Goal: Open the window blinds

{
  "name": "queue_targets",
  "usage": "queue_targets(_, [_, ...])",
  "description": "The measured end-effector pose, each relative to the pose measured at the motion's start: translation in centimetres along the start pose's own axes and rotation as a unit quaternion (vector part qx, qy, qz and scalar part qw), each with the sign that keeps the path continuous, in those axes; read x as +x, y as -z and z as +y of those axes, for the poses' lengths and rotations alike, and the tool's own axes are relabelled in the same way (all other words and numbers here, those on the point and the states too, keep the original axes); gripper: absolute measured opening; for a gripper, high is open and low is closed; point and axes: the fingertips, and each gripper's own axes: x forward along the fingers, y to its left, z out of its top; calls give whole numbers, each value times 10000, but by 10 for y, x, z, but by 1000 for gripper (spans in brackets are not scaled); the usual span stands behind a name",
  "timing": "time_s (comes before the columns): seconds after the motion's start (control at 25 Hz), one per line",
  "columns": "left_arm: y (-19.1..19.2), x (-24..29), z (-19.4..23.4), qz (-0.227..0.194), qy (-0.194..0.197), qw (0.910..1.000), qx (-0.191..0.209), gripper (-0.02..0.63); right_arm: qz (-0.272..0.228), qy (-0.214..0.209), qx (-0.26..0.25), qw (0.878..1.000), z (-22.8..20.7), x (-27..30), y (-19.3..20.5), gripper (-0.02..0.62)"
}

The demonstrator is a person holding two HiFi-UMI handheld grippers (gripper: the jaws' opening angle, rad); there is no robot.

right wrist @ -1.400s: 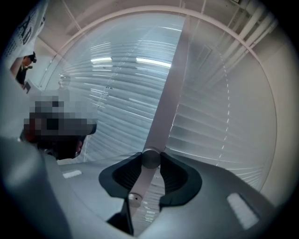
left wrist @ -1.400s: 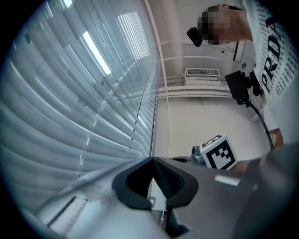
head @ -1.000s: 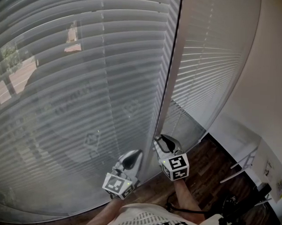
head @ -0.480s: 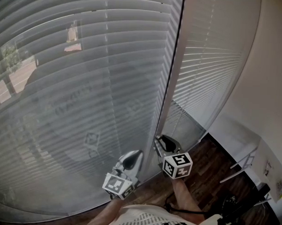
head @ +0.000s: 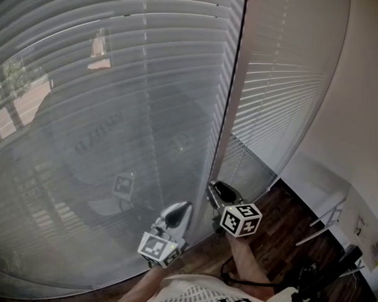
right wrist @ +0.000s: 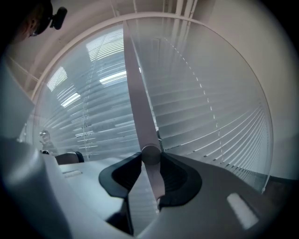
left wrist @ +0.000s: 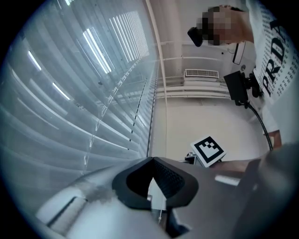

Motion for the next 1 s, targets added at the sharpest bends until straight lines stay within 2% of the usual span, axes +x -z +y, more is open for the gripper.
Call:
queue_targets(0.12, [1,-1,0,26,15,10000,17,-8,-19,57,-351,9994,0,0,0,123])
queue_targets(0.24, [2,-1,-1,38,69,10000,6,-8,106,258,-1537,9877,2,-4,-4,124])
queue_targets(0.36, [1,0,-1,26,83,10000,13,-8,280,305,-2760,9603,8,-7,-9,133])
queue_targets(0.48, [2,2,-2,27,108,9999,-17,-8,418,223,-3646,9300,13,-8,-9,140])
queue_targets(0.56, [3,2,-4,34,143,9999,-25,-8,491,188,-4223,9049,17,-8,-9,143])
queue_targets(0.64, [1,3,-5,38,160,9999,9,-8,579,195,-4712,8799,20,-7,-8,146])
queue_targets(0.8, [3,3,-5,15,181,9998,4,-8,843,278,-5393,8374,18,-1,-2,144])
queue_targets(0.88, [3,3,-5,-10,193,9998,9,-8,891,329,-5553,8262,17,1,0,139])
queue_targets(1.0, [5,3,-4,-71,218,9997,23,-8,800,364,-5585,8248,16,1,-1,124])
